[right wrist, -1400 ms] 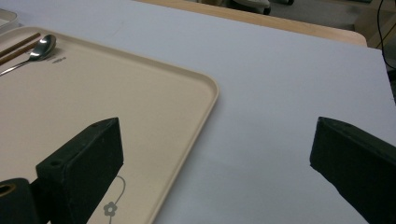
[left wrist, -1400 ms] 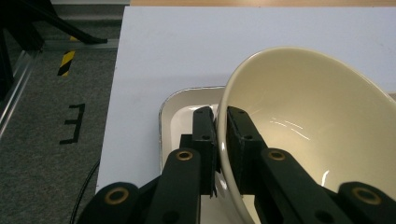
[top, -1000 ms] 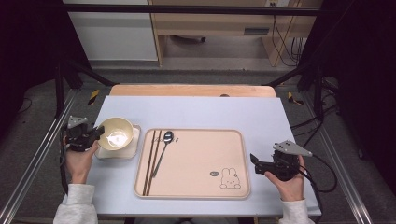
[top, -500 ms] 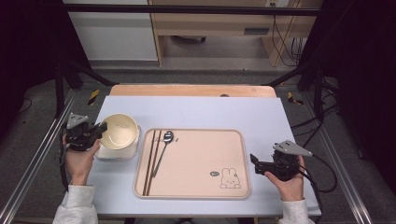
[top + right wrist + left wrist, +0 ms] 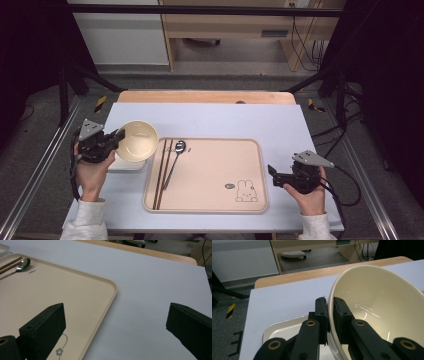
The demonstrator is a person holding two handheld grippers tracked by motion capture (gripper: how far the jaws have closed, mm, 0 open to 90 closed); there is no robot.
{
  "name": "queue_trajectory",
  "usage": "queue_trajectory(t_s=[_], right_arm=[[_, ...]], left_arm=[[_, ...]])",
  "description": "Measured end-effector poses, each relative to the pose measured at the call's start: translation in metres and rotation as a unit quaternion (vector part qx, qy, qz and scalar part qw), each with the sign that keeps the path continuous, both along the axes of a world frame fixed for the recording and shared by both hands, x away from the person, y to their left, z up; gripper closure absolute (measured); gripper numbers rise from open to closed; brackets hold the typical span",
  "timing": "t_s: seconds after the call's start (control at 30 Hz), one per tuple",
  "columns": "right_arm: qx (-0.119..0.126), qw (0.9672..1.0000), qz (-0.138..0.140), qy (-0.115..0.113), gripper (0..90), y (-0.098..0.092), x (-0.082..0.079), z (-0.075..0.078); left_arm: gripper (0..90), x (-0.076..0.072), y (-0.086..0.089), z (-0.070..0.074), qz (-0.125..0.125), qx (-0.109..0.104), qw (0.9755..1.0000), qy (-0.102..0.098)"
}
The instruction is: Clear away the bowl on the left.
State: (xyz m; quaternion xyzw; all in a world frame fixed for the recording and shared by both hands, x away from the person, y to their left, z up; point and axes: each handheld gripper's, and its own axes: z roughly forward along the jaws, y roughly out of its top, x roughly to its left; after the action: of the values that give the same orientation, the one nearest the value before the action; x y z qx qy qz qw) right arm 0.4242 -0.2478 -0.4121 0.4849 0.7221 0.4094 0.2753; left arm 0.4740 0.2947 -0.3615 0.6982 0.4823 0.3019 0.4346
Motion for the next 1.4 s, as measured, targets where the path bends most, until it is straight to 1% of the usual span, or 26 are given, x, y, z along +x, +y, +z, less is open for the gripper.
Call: queue_trajectory(t_s=[0.1,0.17,0.27,0.4,0.43,0.47,0.5,0.57,0.63,0.7,0.73,0.83,0.87,0.93,1.0,1.03,1.07,1.1,1.13,1.23,1.33,1.37,1.4], right_arm=[[-0.001,1.0000,0.000,0.000,2.7,0.000,0.000,0.000],[-0.001,1.0000,0.000,0.000,2.7,0.000,0.000,0.000],[0.000,1.0000,0.000,0.000,2.7,0.000,0.000,0.000],[-0.004,1.0000,0.000,-0.002,2.7,0.000,0.001,-0.001],[-0.004,1.0000,0.000,-0.002,2.7,0.000,0.001,-0.001],[-0.005,1.0000,0.000,-0.002,2.7,0.000,0.001,-0.001],[-0.005,1.0000,0.000,-0.002,2.7,0.000,0.001,-0.001],[-0.006,1.0000,0.000,-0.001,2.7,0.000,0.001,-0.001],[-0.005,1.0000,0.001,-0.002,2.7,0.000,0.001,-0.001],[-0.004,1.0000,0.000,-0.002,2.7,0.000,0.001,-0.001],[0.000,1.0000,0.000,0.000,2.7,0.000,0.000,0.000],[-0.004,1.0000,0.000,-0.005,2.7,0.000,0.000,0.000],[0.001,1.0000,0.000,-0.002,2.7,0.001,0.000,0.001],[-0.001,1.0000,0.000,-0.003,2.7,0.000,0.000,0.001],[-0.001,1.0000,0.000,-0.005,2.6,0.000,0.000,0.001],[-0.001,1.0000,-0.001,-0.005,2.6,0.000,-0.001,0.001],[0.000,1.0000,-0.001,-0.006,2.7,-0.001,-0.001,0.002],[0.000,1.0000,-0.001,-0.006,2.7,-0.001,-0.001,0.002],[-0.001,1.0000,-0.001,-0.007,2.7,-0.001,-0.001,0.002],[0.000,1.0000,-0.001,-0.006,2.6,-0.001,-0.001,0.002],[0.000,1.0000,0.000,-0.007,2.6,-0.001,-0.001,0.003],[0.001,1.0000,0.000,-0.007,2.6,-0.001,-0.001,0.003],[0.001,1.0000,0.000,-0.007,2.6,-0.001,-0.001,0.003]], left_arm=[[82.7,-0.001,-0.007,0.000,-0.012,0.002,0.9999,-0.001],[82.7,-0.001,-0.009,0.001,-0.015,0.002,0.9999,-0.001],[82.7,-0.003,-0.018,0.001,-0.028,0.006,0.9996,-0.002],[82.7,-0.004,-0.027,0.002,-0.040,0.009,0.9992,-0.003],[82.7,-0.004,-0.027,0.002,-0.040,0.009,0.9992,-0.003],[82.7,-0.005,-0.030,0.003,-0.046,0.009,0.9989,-0.003],[82.7,-0.005,-0.030,0.003,-0.046,0.009,0.9989,-0.003],[82.7,-0.007,-0.036,0.003,-0.052,0.010,0.9986,-0.006],[82.8,-0.007,-0.041,0.003,-0.055,0.014,0.9983,-0.007],[82.8,-0.007,-0.046,0.003,-0.060,0.016,0.9980,-0.006],[82.8,-0.007,-0.048,0.003,-0.064,0.017,0.9978,-0.005],[82.8,-0.006,-0.057,0.002,-0.071,0.021,0.9973,-0.005],[82.8,-0.006,-0.060,0.002,-0.074,0.022,0.9970,-0.004],[82.8,-0.005,-0.067,0.002,-0.080,0.023,0.9965,-0.002],[82.8,-0.004,-0.074,0.001,-0.088,0.029,0.9957,0.000],[82.8,-0.004,-0.074,0.001,-0.088,0.029,0.9957,0.000],[82.8,-0.002,-0.082,0.000,-0.091,0.028,0.9954,0.002],[82.8,-0.002,-0.082,0.000,-0.091,0.028,0.9954,0.002],[82.8,0.000,-0.086,-0.001,-0.095,0.029,0.9951,0.003],[82.7,0.006,-0.101,-0.005,-0.103,0.027,0.9943,0.009],[82.7,0.011,-0.113,-0.010,-0.110,0.032,0.9933,0.014],[82.7,0.011,-0.113,-0.010,-0.110,0.032,0.9933,0.014],[82.8,0.015,-0.121,-0.013,-0.112,0.033,0.9930,0.017]])
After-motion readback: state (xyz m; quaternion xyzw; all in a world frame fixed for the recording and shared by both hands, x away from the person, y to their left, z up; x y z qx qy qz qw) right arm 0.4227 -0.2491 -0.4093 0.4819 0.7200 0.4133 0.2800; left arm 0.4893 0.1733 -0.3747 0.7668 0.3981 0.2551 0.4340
